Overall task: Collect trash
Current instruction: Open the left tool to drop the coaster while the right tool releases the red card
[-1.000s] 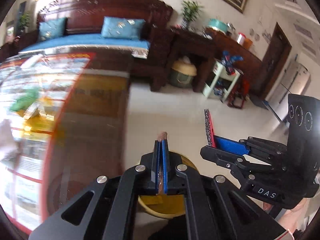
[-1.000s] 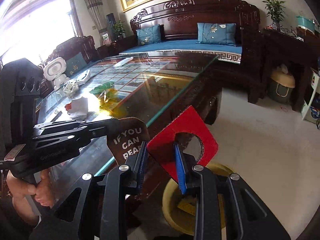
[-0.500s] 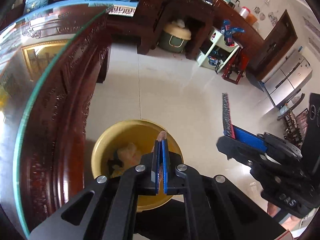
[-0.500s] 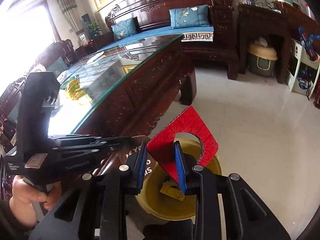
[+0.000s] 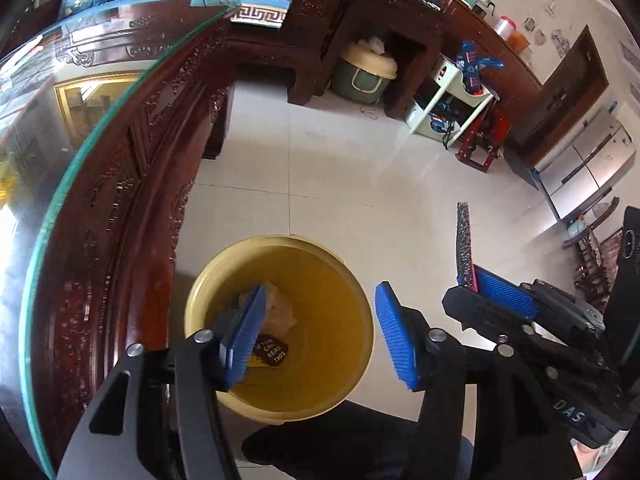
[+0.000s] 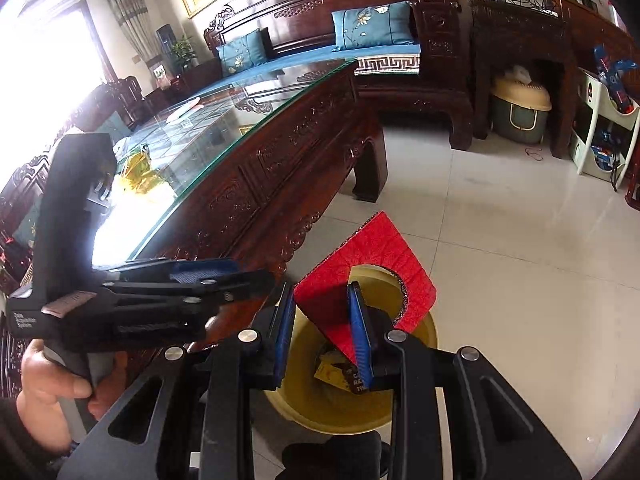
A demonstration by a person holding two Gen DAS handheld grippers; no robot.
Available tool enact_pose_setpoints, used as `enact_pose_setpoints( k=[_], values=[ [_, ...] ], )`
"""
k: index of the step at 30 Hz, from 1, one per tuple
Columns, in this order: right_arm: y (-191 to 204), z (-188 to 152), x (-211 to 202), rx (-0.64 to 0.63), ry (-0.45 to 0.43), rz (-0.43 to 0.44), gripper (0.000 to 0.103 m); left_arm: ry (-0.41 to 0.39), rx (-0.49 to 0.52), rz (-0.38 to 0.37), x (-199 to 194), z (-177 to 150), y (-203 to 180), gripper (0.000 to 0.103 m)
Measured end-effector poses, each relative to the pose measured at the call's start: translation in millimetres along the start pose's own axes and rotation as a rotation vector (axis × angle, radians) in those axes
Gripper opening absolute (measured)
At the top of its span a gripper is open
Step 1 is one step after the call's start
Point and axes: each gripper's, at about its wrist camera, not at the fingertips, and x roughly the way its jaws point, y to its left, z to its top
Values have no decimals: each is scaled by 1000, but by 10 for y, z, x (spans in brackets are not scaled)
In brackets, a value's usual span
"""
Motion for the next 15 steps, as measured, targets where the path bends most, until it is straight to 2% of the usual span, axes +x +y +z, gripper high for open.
enact_pose_setpoints(
  k=[3,9,11,13,15],
  values=[
    [30,18,55,-10,12,4,26,0,-9,28,-99,0,61,66],
    [148,49,227,-35,50,17,26,-20,-43,50,-305,14,192,69],
    [184,66,297,-40,68,22,27,-36,-42,67,-401,24,227,73],
    [212,89,377,-40,89,16,28,-53,-42,90,-476,33,256,82],
    [241,109,449,-43,102,12,37,-75,-41,117,-568,49,287,85]
  ],
)
